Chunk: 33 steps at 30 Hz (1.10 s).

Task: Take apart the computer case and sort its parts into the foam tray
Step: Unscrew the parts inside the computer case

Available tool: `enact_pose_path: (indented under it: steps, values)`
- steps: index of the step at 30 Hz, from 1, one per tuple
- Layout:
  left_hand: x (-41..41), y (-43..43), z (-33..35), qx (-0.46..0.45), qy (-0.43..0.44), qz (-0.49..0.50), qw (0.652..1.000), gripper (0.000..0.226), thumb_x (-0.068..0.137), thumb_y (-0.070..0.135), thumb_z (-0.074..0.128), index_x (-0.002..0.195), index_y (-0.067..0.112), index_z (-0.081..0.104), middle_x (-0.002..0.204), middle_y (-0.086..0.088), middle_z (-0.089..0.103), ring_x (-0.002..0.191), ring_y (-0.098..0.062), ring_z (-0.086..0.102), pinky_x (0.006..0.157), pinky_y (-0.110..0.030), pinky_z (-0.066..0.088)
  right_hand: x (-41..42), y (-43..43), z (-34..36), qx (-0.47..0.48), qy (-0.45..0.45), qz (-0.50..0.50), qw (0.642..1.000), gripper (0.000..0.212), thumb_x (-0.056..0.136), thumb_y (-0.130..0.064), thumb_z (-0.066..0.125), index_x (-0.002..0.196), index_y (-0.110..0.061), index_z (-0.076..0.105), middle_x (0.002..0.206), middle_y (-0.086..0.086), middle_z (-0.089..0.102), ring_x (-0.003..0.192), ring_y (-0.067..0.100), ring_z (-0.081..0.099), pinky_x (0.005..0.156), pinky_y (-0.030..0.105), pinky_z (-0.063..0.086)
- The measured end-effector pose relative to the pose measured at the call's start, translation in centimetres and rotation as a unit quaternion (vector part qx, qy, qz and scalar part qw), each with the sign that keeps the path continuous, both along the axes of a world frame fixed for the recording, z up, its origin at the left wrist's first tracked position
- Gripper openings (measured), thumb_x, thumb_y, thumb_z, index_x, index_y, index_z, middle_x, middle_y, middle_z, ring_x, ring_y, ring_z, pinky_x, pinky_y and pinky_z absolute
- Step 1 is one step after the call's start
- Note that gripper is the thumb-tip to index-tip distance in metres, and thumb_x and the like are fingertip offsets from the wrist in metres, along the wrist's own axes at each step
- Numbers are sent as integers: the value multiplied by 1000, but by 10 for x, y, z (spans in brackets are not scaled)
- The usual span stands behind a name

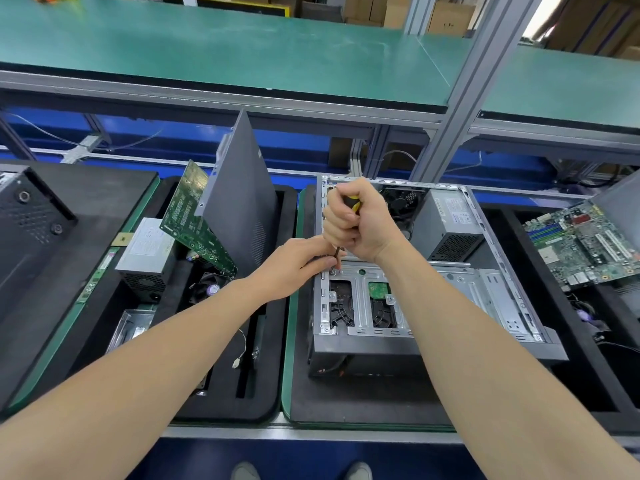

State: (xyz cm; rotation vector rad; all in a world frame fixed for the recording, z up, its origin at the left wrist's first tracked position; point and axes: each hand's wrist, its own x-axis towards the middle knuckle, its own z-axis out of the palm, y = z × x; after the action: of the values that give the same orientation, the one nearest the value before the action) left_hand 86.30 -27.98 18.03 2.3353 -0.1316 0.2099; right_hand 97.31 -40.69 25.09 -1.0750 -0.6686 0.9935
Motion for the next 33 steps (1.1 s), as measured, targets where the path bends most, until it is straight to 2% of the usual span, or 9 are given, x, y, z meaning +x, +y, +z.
enact_pose_path:
  steps: [5, 9, 12, 14, 17, 21, 23, 26, 33]
  values:
    - [2, 3, -1, 25, -6, 1, 1000, 20, 104, 34, 52, 96, 23, 68, 87, 8, 67, 79, -9, 61, 71, -32, 50, -10, 6, 3, -61, -50, -117, 990, 50, 107, -31, 40, 63, -12, 54, 50, 2, 34, 42, 19, 25, 46, 31, 21]
    - [5, 3, -5, 26, -30, -22, 999, 25, 105, 37, 49, 102, 21, 68, 99, 11, 67, 91, -5, 63, 79, -27, 51, -41, 13, 4, -109, -87, -384, 913, 43, 108, -36, 50, 81, -9, 66, 64, 6, 61, 55, 20, 54, 54, 33, 48]
    - [2, -1, 0, 12, -64, -4, 998, 31, 98, 30, 48, 94, 59, 57, 94, 39, 61, 85, 11, 60, 71, -4, 44, -62, 23, 1, -99, -93, -471, 872, 46, 110, -35, 44, 77, -13, 66, 63, -3, 59, 65, 14, 55, 73, 38, 52]
    - [-2, -3, 4, -3, -59, 5, 998, 44, 92, 25, 45, 86, 69, 49, 85, 45, 56, 76, 19, 55, 66, 2, 38, -69, 27, 0, -96, -98, -465, 875, 49, 111, -34, 41, 71, -14, 62, 60, -9, 51, 66, 13, 49, 77, 32, 50]
    - [-2, -3, 3, -2, -55, -12, 998, 44, 97, 25, 48, 91, 69, 48, 90, 44, 57, 82, 19, 56, 68, 1, 39, -63, 24, 1, -52, -89, -409, 907, 50, 111, -29, 44, 65, -9, 53, 56, -5, 43, 57, 14, 39, 58, 21, 40]
    - [3, 3, -8, 7, -32, -25, 999, 13, 104, 30, 50, 102, 35, 63, 99, 22, 65, 94, -4, 62, 75, -26, 50, -45, 16, 2, -32, -75, -301, 950, 50, 110, -27, 44, 64, -6, 49, 50, 7, 32, 41, 16, 26, 45, 26, 22]
    - [4, 4, -11, 9, -26, -17, 999, 15, 104, 28, 51, 105, 23, 64, 99, 13, 66, 93, -11, 63, 78, -37, 52, -39, 15, 4, -26, -52, -267, 962, 47, 107, -26, 44, 64, -8, 47, 49, 7, 30, 37, 17, 24, 43, 24, 20]
    - [3, 4, -10, 1, -33, -17, 999, 13, 105, 26, 52, 102, 23, 64, 97, 17, 65, 91, -8, 62, 78, -34, 51, -33, 15, 8, -23, -36, -250, 967, 46, 104, -24, 44, 60, -10, 44, 45, 6, 27, 34, 19, 22, 40, 25, 19]
    - [1, -4, 0, -15, -38, -11, 999, 27, 105, 27, 49, 95, 52, 53, 92, 28, 62, 88, -3, 62, 71, -14, 42, -25, 14, 14, -5, -31, -226, 974, 49, 107, -22, 40, 60, -10, 43, 43, 5, 27, 34, 19, 21, 38, 27, 17]
